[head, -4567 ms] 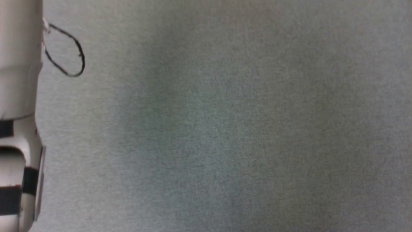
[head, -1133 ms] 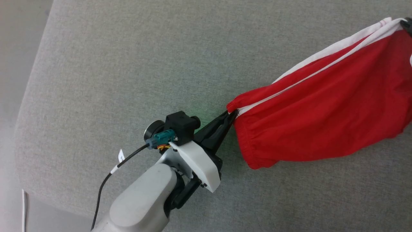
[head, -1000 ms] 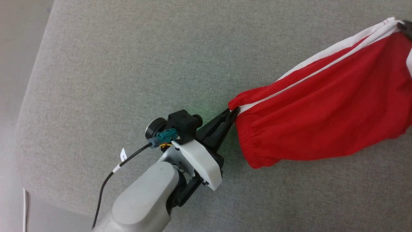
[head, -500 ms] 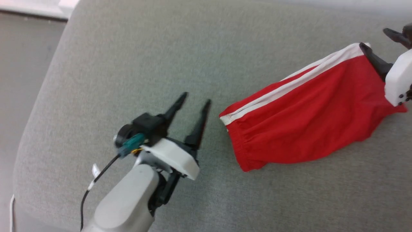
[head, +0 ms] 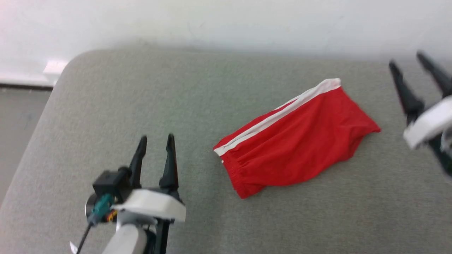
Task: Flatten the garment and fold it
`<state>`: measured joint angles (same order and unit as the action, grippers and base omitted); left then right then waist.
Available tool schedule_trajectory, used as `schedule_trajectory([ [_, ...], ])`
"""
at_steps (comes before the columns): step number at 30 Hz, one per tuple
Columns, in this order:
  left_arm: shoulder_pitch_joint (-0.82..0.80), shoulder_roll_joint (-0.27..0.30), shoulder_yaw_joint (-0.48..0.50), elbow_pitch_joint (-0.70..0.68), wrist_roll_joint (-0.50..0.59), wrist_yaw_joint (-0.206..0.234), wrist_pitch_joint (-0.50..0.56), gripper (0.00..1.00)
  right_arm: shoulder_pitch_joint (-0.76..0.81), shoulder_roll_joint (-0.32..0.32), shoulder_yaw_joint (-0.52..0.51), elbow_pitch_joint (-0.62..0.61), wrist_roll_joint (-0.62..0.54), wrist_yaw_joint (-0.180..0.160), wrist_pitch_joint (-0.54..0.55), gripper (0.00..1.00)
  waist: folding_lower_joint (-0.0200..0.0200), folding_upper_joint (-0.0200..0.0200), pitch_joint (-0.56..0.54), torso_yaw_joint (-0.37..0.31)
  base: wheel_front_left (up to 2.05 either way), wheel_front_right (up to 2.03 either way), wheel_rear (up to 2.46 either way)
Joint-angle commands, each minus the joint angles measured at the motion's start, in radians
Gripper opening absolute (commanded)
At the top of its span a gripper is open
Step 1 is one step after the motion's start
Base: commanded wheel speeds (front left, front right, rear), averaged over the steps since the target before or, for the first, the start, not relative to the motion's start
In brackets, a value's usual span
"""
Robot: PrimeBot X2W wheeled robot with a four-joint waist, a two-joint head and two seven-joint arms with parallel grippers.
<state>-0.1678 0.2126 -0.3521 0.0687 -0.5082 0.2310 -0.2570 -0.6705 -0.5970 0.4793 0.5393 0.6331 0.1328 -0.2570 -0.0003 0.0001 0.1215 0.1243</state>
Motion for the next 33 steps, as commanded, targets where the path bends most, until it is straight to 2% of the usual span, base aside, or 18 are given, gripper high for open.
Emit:
schedule_trajectory([
  [1,0.037,-0.009,0.013,-0.003,0.017,-0.001,-0.004,1.0,0.087,0.04,-0.07,-0.036,-0.049,-0.002,-0.004,1.0,0.0003,-0.0001,-0.07,-0.065,0.0,0.0,0.0],
  [4,0.088,-0.022,0.02,0.011,0.03,-0.017,-0.005,1.0,0.245,0.116,-0.231,-0.123,-0.145,-0.002,-0.005,1.0,0.0003,-0.0001,-0.085,-0.08,0.0,0.0,0.0],
  [7,0.129,-0.028,0.003,0.051,0.032,-0.035,-0.005,1.0,0.386,0.203,-0.351,-0.21,-0.23,-0.002,-0.005,1.0,0.0003,-0.0001,-0.096,-0.095,0.0,0.0,0.0],
  [12,0.145,-0.04,-0.045,0.105,0.014,-0.067,0.049,1.0,0.571,0.337,-0.504,-0.345,-0.323,-0.002,-0.005,1.0,0.0003,-0.0001,-0.096,-0.11,0.0,0.0,0.0],
  [17,0.126,-0.062,-0.092,0.12,-0.017,-0.09,0.16,1.0,0.685,0.429,-0.583,-0.474,-0.385,-0.002,0.025,1.0,0.0003,-0.0001,-0.066,-0.138,0.0,0.0,0.0],
  [22,0.085,-0.077,-0.116,0.145,-0.025,-0.088,0.235,1.0,0.718,0.461,-0.6,-0.546,-0.406,-0.002,0.056,1.0,0.0003,-0.0001,-0.03,-0.168,0.0,0.0,0.0],
  [33,-0.02,-0.095,-0.103,0.295,-0.013,0.003,0.317,1.0,0.704,0.464,-0.596,-0.595,-0.394,-0.002,0.07,1.0,0.0003,-0.0001,0.048,-0.223,0.0,0.0,0.0],
])
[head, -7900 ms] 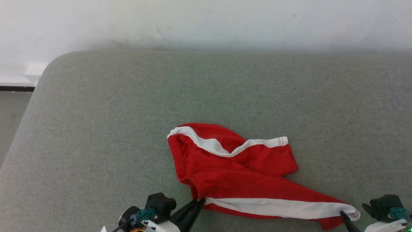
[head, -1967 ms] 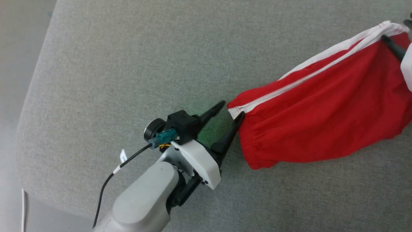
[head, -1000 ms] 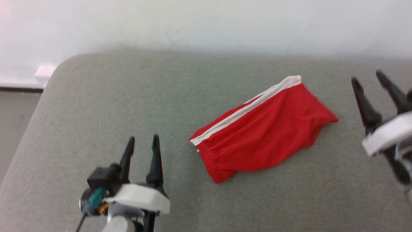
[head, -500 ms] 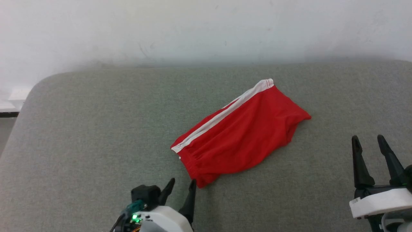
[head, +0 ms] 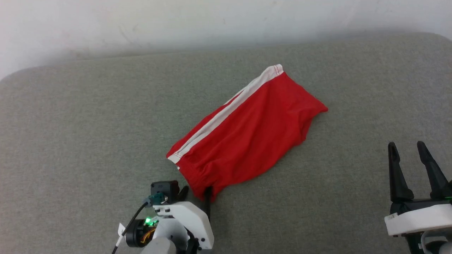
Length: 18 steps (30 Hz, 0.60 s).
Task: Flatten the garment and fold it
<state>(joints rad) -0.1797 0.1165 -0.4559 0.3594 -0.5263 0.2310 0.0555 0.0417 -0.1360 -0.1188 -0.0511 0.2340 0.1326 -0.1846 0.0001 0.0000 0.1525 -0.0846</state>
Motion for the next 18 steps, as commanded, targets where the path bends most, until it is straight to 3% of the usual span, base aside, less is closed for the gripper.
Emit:
schedule_trajectory([
  [1,-0.011,0.002,-0.004,0.021,0.007,0.004,0.016,1.0,-0.009,0.004,0.001,-0.004,0.007,-0.002,-0.004,1.0,-0.0001,0.0,0.02,-0.015,0.0,0.0,0.0],
  [5,-0.012,0.004,-0.04,0.071,-0.001,-0.022,0.09,1.0,-0.014,0.007,-0.005,0.0,0.008,-0.002,-0.01,1.0,-0.0001,0.0,0.033,-0.011,0.0,0.0,0.0],
  [6,-0.013,0.004,-0.048,0.079,-0.003,-0.03,0.101,0.61,-0.016,0.007,-0.007,0.002,0.008,-0.002,-0.011,1.0,-0.0001,0.0,0.035,-0.008,0.0,0.0,0.0],
  [7,-0.012,0.004,-0.056,0.085,-0.005,-0.039,0.112,0.0,-0.019,0.006,-0.007,0.003,0.006,-0.002,-0.011,1.0,-0.0001,0.0,0.037,-0.004,0.0,0.0,0.0],
  [13,-0.025,0.001,-0.057,0.078,-0.015,-0.071,0.069,0.0,-0.045,-0.034,0.013,0.002,-0.007,-0.002,0.022,1.0,-0.0001,0.0,0.037,0.038,0.0,0.0,0.0],
  [18,-0.045,0.0,-0.054,0.02,-0.002,-0.093,-0.026,0.0,-0.106,-0.113,0.068,0.034,-0.015,-0.002,0.174,1.0,-0.0001,0.0,0.031,0.097,0.0,0.0,0.0],
])
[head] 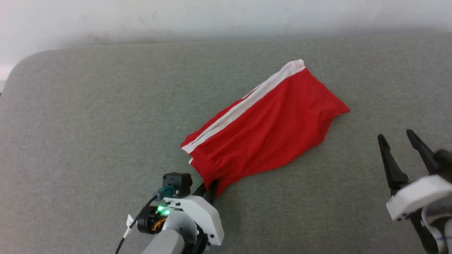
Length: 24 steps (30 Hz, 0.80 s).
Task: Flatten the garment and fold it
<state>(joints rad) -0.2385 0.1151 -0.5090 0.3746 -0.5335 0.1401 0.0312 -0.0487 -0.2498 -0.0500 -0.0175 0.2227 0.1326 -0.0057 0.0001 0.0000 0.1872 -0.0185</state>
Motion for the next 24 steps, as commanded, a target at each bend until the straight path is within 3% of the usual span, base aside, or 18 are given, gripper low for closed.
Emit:
schedule_trajectory([
  [1,0.01,0.003,-0.002,-0.008,0.009,-0.006,-0.013,0.0,-0.038,-0.013,0.011,0.014,0.0,-0.002,0.043,1.0,-0.0001,0.0,-0.003,0.041,0.0,0.0,0.0],
  [9,-0.011,0.007,-0.047,-0.094,0.042,-0.023,-0.018,0.0,-0.314,-0.086,0.106,0.224,0.052,-0.002,0.411,1.0,-0.0001,0.0,0.038,0.112,0.0,0.0,0.0],
  [12,-0.019,0.001,-0.063,-0.114,0.049,-0.024,-0.015,0.0,-0.414,-0.072,0.096,0.349,0.07,-0.002,0.501,1.0,-0.0001,0.0,0.057,0.138,0.0,0.0,0.0],
  [19,-0.039,-0.018,-0.094,-0.128,0.056,-0.028,-0.025,0.0,-0.567,-0.08,0.11,0.587,0.037,-0.002,0.564,1.0,-0.0001,0.0,0.093,0.19,0.0,0.0,0.0],
  [24,-0.05,-0.029,-0.111,-0.124,0.056,-0.029,-0.033,0.0,-0.601,-0.091,0.181,0.699,0.041,-0.002,0.592,1.0,-0.0001,0.0,0.103,0.209,0.0,0.0,0.0],
])
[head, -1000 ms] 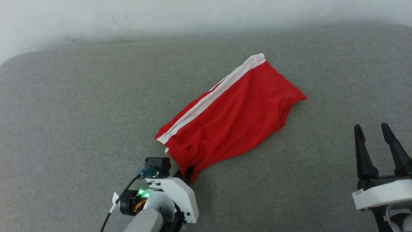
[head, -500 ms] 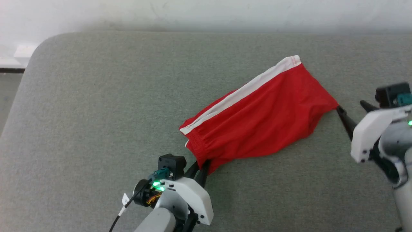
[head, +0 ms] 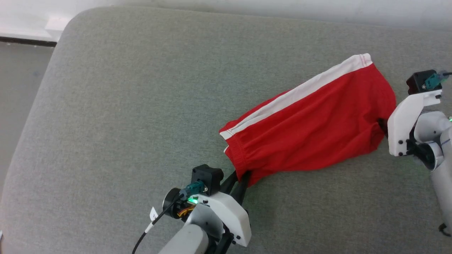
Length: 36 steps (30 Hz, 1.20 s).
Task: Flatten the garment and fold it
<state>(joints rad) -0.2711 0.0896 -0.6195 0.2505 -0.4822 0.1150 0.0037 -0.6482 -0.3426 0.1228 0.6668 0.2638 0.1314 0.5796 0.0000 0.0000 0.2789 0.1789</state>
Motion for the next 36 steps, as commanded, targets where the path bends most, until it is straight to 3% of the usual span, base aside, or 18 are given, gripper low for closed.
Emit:
schedule_trajectory([
  [1,-0.019,-0.005,-0.003,0.002,0.005,-0.004,-0.007,0.0,-0.004,-0.002,0.024,0.03,0.005,-0.001,0.009,1.0,0.0,0.0,0.013,0.014,0.0,0.0,0.0],
  [5,-0.024,-0.009,-0.011,0.011,0.001,-0.005,-0.011,0.0,-0.005,-0.021,0.095,0.075,0.039,-0.001,0.009,1.0,0.0,0.0,0.018,0.016,0.0,0.0,0.0],
  [6,-0.025,-0.009,-0.012,0.013,0.0,-0.005,-0.012,0.0,-0.004,-0.028,0.114,0.083,0.046,-0.001,0.006,0.38,0.0,0.0,0.018,0.015,0.0,0.0,0.0],
  [7,-0.026,-0.01,-0.014,0.016,-0.001,-0.006,-0.011,0.0,-0.004,-0.034,0.127,0.09,0.056,-0.001,0.0,0.0,0.0,0.0,0.018,0.013,0.0,0.0,0.0],
  [15,-0.019,0.004,-0.012,0.032,-0.013,-0.011,-0.013,0.0,0.002,-0.053,0.136,0.123,0.171,-0.001,-0.113,0.0,0.0,0.0,-0.026,-0.014,0.0,0.0,0.0],
  [24,0.022,0.04,0.006,0.017,-0.05,-0.019,0.0,0.0,0.116,-0.061,0.127,0.049,0.339,-0.001,-0.214,0.0,0.0,0.0,-0.121,-0.068,0.0,0.0,0.0],
  [31,0.071,0.094,0.034,-0.037,-0.102,-0.025,0.05,0.0,0.289,-0.031,0.05,-0.088,0.422,-0.001,-0.281,0.0,0.0,0.0,-0.18,-0.131,0.0,0.0,0.0],
  [36,0.102,0.153,0.048,-0.073,-0.14,-0.034,0.125,0.0,0.442,0.016,-0.035,-0.227,0.414,-0.001,-0.29,0.0,0.0,0.0,-0.196,-0.172,0.0,0.0,0.0],
])
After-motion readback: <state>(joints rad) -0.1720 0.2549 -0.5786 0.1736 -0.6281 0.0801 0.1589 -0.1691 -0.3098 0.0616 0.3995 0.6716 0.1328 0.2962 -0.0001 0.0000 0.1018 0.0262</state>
